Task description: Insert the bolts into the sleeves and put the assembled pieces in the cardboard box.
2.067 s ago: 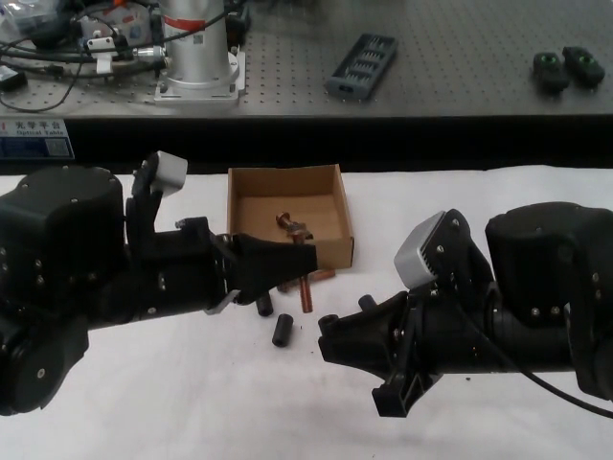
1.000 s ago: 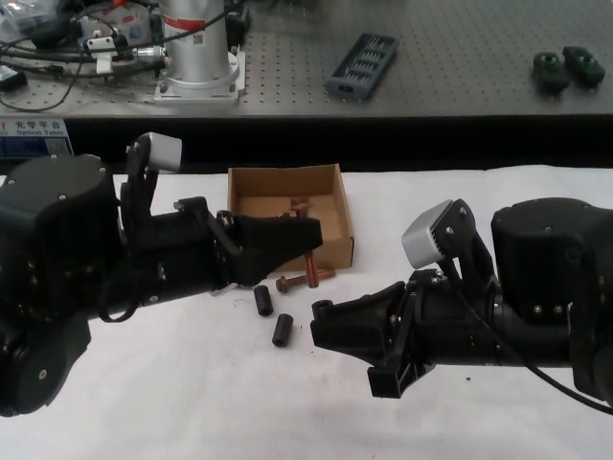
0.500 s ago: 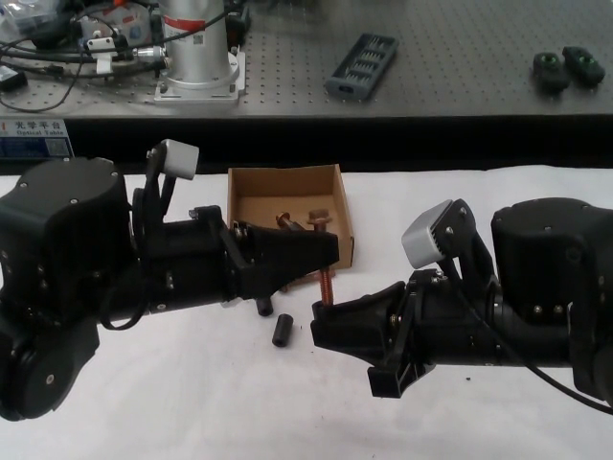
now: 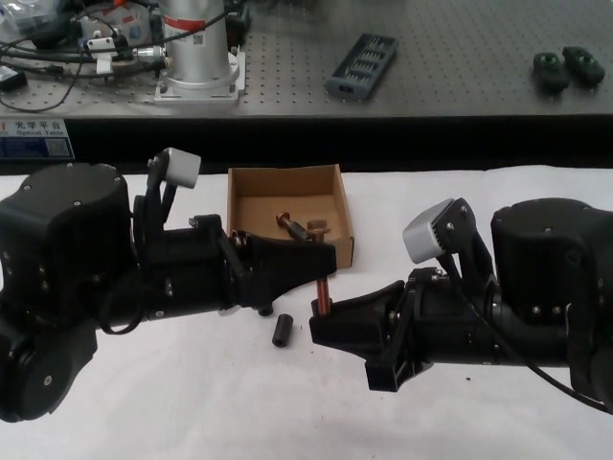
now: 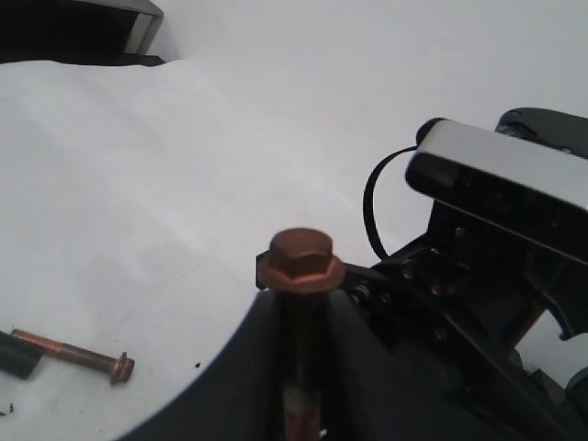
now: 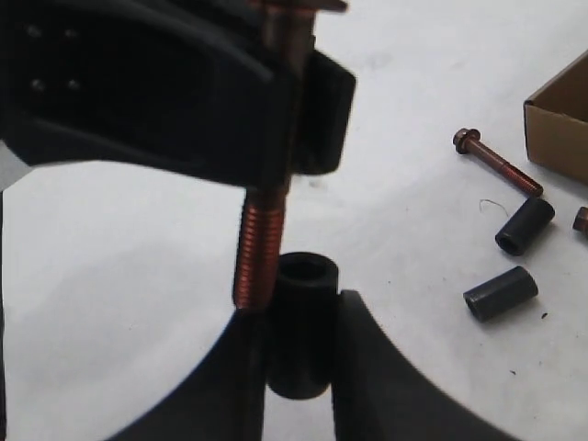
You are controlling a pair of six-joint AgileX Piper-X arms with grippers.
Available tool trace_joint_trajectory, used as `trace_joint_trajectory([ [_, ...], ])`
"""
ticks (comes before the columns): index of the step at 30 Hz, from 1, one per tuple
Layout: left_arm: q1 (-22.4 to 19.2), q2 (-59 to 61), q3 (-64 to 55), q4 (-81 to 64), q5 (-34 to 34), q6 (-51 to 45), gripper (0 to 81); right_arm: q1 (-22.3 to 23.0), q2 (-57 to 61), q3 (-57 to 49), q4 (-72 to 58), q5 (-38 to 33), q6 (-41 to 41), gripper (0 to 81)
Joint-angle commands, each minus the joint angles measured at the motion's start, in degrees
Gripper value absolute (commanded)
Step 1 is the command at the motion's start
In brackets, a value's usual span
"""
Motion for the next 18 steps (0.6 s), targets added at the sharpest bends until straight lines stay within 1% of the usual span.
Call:
trace_joint_trajectory([
  [1, -0.22, -0.11, 0.56, 0.71, 0.09, 1.29, 0.6, -0.06, -0.65, -0.24, -3.17, -1.63, 0.66, 0.7],
  [11, -0.22, -0.11, 0.56, -1.48, -1.86, 1.29, 0.6, -0.06, -0.65, -0.09, 1.39, -1.63, -0.89, 0.7],
  [18, -0.22, -0.11, 0.56, -5.88, -6.17, 1.29, 0.6, -0.06, -0.65, -0.09, 2.26, -1.63, -2.19, 0.7],
])
